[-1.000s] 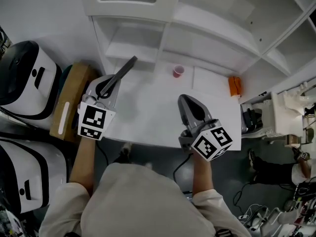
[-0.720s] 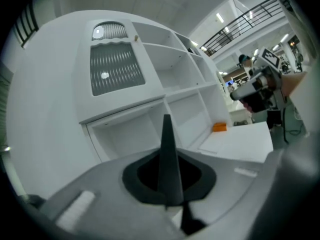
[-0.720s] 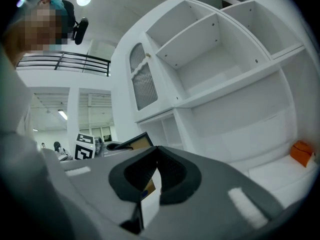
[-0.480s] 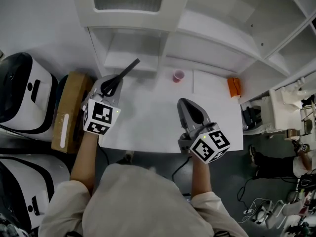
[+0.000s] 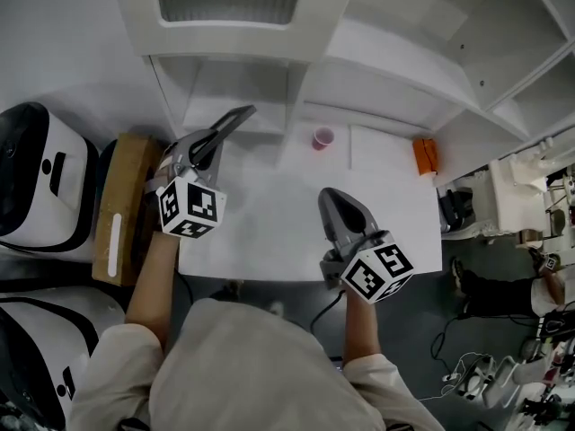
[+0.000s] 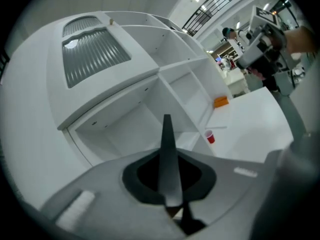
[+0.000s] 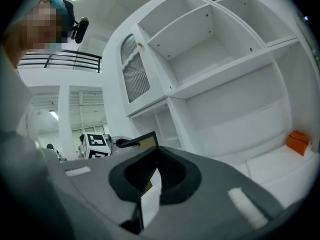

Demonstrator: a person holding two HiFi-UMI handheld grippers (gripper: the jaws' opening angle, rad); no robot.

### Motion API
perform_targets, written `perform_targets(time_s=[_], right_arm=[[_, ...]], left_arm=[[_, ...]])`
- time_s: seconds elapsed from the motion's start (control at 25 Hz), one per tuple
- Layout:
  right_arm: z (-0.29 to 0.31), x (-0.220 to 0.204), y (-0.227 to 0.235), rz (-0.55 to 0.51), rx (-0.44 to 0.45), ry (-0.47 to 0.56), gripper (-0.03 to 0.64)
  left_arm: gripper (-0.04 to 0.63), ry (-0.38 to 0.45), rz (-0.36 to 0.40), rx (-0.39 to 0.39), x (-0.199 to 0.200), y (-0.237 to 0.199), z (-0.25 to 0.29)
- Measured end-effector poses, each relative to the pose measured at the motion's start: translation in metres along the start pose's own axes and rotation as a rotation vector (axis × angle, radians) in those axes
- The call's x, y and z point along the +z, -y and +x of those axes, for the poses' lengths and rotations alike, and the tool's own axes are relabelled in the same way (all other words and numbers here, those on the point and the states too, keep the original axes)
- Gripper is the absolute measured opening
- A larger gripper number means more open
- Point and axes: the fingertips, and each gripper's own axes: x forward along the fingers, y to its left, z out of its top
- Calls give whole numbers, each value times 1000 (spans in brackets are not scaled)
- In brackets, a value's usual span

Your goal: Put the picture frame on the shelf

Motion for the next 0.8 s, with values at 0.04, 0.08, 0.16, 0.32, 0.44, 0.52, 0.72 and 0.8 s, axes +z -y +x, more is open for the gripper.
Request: perform_targets(time_s=[0.04,0.08,0.16,0.32,0.44,0.52,0.72,0.8], right_arm=[[2,0,2,3,-1,3,6],[4,-1,4,9,-2,5,6],[7,-3,7,22,-8,0,6],[13,-8,11,21,-26,-24,6],[16,-10,15,24,-26,-32,6],[16,-11,19,30,-35,-40,6],[18,-12,25,38,-47,-47,6],[18,-13,28,43,-55,-51,6]], left_arm=[[17,-5,10,-1,-1,1,4],[17,-13,22,0,-2,2,7],[17,-34,67,5,-6,3,14],[17,-84,181,9,-16,6,28],[17,-104,199,5,-23,7,36],[18,-112,207,5,-25,9,41],[18,-128,251,17,-30,10,52],[20,-138,275,15,-32,12,58]])
